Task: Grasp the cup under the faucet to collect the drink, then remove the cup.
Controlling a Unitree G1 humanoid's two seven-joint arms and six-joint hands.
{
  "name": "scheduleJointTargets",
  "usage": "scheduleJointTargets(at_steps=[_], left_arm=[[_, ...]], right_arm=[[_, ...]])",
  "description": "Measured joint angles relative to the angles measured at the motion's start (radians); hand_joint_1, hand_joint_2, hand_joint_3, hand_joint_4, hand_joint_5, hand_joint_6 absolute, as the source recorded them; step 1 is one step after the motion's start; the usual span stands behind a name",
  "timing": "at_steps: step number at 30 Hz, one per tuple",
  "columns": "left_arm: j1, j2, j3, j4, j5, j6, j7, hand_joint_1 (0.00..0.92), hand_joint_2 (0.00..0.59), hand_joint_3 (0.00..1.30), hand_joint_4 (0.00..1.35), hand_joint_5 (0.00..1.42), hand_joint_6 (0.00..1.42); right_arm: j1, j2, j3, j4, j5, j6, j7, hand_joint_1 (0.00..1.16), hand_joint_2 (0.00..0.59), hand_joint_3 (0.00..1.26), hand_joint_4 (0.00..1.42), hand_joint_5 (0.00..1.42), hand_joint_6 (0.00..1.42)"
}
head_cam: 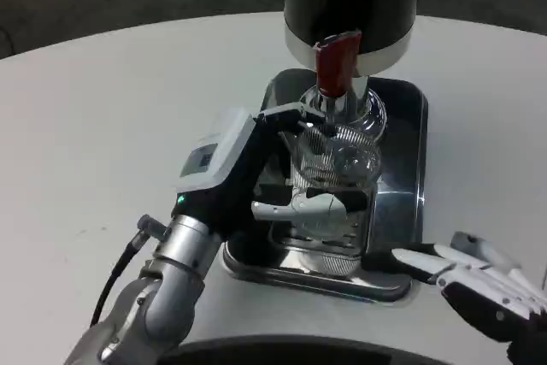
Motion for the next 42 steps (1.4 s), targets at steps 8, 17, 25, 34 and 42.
scheduleJointTargets(at_steps=[8, 17, 25, 34, 42], left_arm=[[0.000, 0.010, -0.001, 0.000, 0.001, 0.006, 0.001, 0.617, 0.037, 0.53, 0.39, 0.73, 0.81], [0.002, 0.015, -0.002, 0.010, 0.000, 0.005, 0.000, 0.423, 0.082, 0.20, 0.06, 0.49, 0.52], [0.002, 0.015, -0.003, 0.022, -0.006, 0.000, -0.001, 0.309, 0.005, 0.00, 0.00, 0.22, 0.27], [0.016, 0.018, -0.001, 0.020, -0.045, -0.034, -0.033, 0.118, 0.000, 0.00, 0.00, 0.12, 0.17], [0.093, 0.046, 0.049, -0.070, -0.139, -0.047, -0.119, 0.038, 0.000, 0.00, 0.00, 0.11, 0.14]], right_arm=[[-0.001, 0.000, 0.000, 0.000, 0.003, 0.002, 0.000, 0.62, 0.455, 0.24, 0.22, 0.14, 0.00], [-0.011, 0.005, -0.001, 0.003, 0.018, 0.004, 0.000, 0.62, 0.455, 0.24, 0.23, 0.15, 0.00], [-0.020, 0.008, -0.005, 0.005, 0.020, 0.005, 0.000, 0.62, 0.455, 0.24, 0.23, 0.15, 0.00], [-0.020, 0.013, -0.004, 0.005, 0.020, 0.007, 0.000, 0.61, 0.458, 0.25, 0.23, 0.16, 0.00], [-0.021, 0.017, -0.004, 0.007, 0.020, 0.008, 0.000, 0.61, 0.465, 0.25, 0.23, 0.17, 0.00]])
